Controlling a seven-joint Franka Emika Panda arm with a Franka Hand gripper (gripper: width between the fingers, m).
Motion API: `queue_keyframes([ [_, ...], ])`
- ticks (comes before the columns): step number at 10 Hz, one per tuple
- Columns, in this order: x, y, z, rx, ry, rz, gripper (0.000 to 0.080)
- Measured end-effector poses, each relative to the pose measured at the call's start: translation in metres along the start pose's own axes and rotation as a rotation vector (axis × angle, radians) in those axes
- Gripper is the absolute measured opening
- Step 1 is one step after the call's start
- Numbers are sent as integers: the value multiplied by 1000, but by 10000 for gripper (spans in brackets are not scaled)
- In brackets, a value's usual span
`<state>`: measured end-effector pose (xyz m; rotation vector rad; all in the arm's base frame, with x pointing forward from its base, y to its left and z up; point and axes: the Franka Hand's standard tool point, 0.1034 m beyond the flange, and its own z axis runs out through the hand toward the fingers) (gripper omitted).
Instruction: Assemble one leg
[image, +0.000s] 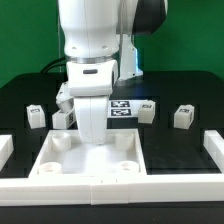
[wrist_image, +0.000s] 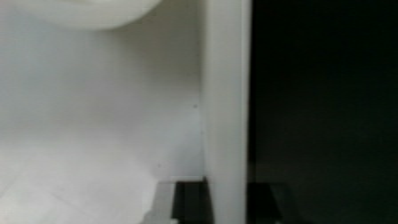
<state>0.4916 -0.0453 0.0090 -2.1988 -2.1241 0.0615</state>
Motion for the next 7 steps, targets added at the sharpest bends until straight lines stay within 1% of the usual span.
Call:
queue_keyframes([
  [4,0,0,0,0,0,0,64],
  [5,5,-1,1,2,1,14,64],
  [6,16,-3,1,3,5,31,65],
  [7,26,-3,1,-6,11,19,65],
])
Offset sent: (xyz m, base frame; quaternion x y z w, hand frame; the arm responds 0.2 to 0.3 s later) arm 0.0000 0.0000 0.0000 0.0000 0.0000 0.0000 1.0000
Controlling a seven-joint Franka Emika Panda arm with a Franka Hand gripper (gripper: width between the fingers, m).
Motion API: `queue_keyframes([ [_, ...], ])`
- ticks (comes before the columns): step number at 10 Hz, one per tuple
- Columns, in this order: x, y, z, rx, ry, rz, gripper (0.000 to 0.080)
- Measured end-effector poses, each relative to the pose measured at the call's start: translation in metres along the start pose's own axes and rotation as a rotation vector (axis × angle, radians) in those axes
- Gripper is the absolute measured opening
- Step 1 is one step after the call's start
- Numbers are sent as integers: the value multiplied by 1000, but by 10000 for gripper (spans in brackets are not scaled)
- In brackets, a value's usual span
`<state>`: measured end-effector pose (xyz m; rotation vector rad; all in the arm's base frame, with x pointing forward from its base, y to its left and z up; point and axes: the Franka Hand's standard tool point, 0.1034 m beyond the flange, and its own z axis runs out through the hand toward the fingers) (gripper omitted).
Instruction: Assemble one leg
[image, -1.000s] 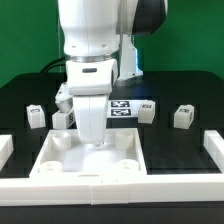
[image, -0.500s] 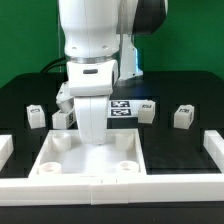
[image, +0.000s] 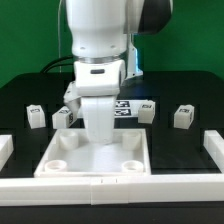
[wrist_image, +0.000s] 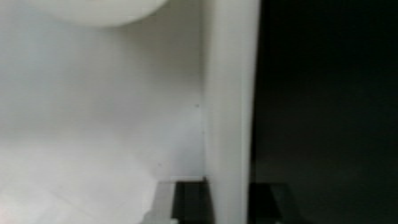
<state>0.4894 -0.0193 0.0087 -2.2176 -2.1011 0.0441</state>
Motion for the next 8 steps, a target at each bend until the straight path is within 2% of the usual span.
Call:
queue_keyframes([
  [2,24,-3,2,-19,18,-32,65],
  [6,71,-6,4,-15,43,-86,65],
  [8,90,-1,4,-21,49,-52,65],
])
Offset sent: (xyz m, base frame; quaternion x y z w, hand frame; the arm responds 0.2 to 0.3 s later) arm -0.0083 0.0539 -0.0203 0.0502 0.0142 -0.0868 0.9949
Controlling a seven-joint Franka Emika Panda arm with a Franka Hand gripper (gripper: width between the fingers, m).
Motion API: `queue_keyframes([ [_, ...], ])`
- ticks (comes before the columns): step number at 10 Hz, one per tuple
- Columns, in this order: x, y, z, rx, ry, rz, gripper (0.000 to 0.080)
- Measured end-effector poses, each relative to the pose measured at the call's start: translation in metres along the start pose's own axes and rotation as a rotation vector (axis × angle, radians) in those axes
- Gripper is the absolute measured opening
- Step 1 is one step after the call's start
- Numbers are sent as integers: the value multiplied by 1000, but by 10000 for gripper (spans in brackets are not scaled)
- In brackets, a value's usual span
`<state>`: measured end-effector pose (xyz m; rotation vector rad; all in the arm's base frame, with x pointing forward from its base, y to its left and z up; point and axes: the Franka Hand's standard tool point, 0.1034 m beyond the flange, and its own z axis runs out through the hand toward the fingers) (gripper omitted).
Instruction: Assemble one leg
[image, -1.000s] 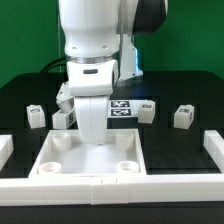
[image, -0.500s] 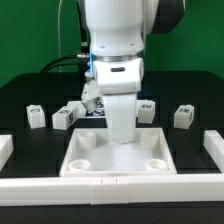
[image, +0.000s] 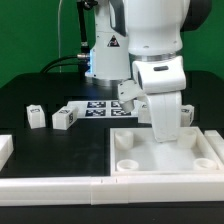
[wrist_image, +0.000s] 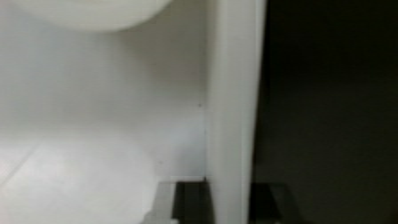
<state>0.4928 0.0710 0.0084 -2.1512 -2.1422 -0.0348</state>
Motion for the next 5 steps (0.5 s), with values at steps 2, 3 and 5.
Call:
queue_keyframes([
  [2,5,0,0,0,0,20,65],
  [3,4,0,0,0,0,21,69],
  [5,3,0,1,1,0,22,272],
])
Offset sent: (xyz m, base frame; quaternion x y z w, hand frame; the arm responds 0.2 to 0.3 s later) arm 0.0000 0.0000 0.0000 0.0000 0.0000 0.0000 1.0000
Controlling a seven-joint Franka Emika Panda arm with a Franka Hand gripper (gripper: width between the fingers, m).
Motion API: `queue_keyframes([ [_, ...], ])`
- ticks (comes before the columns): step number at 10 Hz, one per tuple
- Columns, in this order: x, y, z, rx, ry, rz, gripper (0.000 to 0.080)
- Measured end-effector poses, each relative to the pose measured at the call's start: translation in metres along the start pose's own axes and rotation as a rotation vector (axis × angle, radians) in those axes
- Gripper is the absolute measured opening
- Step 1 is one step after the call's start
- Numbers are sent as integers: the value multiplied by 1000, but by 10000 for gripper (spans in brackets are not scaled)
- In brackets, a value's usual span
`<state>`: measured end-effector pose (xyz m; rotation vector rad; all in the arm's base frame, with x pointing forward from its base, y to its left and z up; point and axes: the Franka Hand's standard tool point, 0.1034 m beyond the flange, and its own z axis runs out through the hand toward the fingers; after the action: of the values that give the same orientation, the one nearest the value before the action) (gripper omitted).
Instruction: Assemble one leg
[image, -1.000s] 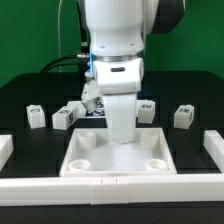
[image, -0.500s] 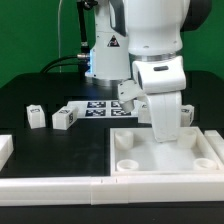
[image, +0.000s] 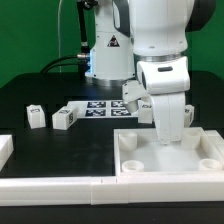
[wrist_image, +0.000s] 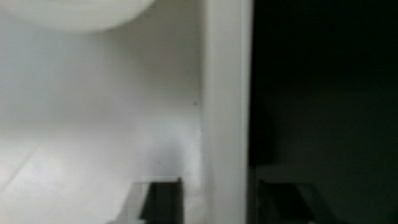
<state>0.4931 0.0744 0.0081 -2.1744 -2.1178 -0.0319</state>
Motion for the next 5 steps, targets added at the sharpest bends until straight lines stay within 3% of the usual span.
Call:
queue_keyframes([
  [1,0,0,0,0,0,1,455],
  [2,-1,0,0,0,0,1,455],
  [3,-1,0,0,0,0,1,593],
  [5,-1,0,0,0,0,2,637],
])
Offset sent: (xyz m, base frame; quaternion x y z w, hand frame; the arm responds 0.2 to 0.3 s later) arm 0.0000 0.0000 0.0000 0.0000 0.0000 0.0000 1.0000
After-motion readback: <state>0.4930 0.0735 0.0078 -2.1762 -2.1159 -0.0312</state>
